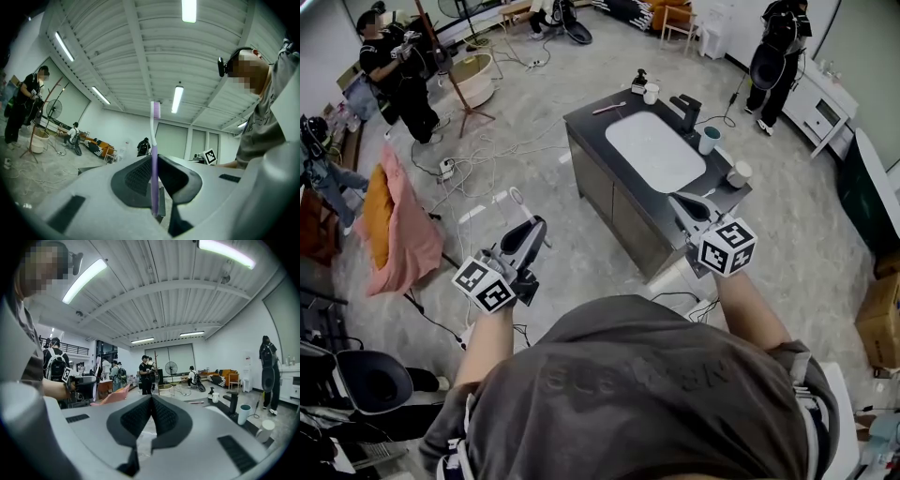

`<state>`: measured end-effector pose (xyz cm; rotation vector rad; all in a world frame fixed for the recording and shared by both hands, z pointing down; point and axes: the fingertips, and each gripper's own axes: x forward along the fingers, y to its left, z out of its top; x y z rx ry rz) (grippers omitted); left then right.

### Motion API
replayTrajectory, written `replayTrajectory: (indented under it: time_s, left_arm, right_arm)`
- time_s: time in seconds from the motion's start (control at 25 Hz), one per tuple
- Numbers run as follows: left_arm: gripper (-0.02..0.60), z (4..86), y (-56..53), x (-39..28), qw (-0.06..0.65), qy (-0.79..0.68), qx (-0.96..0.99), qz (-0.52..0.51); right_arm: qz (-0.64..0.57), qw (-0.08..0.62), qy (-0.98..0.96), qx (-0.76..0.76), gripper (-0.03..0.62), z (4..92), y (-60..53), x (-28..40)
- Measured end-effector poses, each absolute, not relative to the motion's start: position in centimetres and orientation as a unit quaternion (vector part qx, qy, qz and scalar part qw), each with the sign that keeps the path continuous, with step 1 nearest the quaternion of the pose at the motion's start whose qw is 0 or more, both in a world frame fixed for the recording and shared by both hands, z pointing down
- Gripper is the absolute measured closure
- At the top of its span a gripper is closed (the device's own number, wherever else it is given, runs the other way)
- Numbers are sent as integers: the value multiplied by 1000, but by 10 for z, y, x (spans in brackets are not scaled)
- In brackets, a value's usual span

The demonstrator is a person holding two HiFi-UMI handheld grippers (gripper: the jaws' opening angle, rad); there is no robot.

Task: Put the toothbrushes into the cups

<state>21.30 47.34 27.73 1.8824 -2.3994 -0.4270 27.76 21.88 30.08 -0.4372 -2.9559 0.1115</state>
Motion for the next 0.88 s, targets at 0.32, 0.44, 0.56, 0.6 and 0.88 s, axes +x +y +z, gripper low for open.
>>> replayTrajectory:
  time_s: [0.32, 0.44, 0.56, 0.6, 0.88]
  left_arm:
    - [543, 286, 432, 236, 38, -791, 594, -141]
    - [543, 287, 429, 231, 44, -796, 588, -136]
    - [543, 289, 432, 214, 43, -800, 583, -135]
    - [543, 290, 433, 205, 42, -800, 582, -138]
    - [543, 304, 438, 111, 39, -782, 602, -155]
  right_arm:
    - [31, 72, -980, -181, 602, 310, 186, 288]
    - [38, 70, -979, -188, 602, 312, 183, 278]
    - [39, 70, -978, -192, 602, 315, 184, 263]
    - [38, 71, -978, -192, 602, 316, 183, 256]
    - [30, 82, -982, -168, 602, 324, 188, 172]
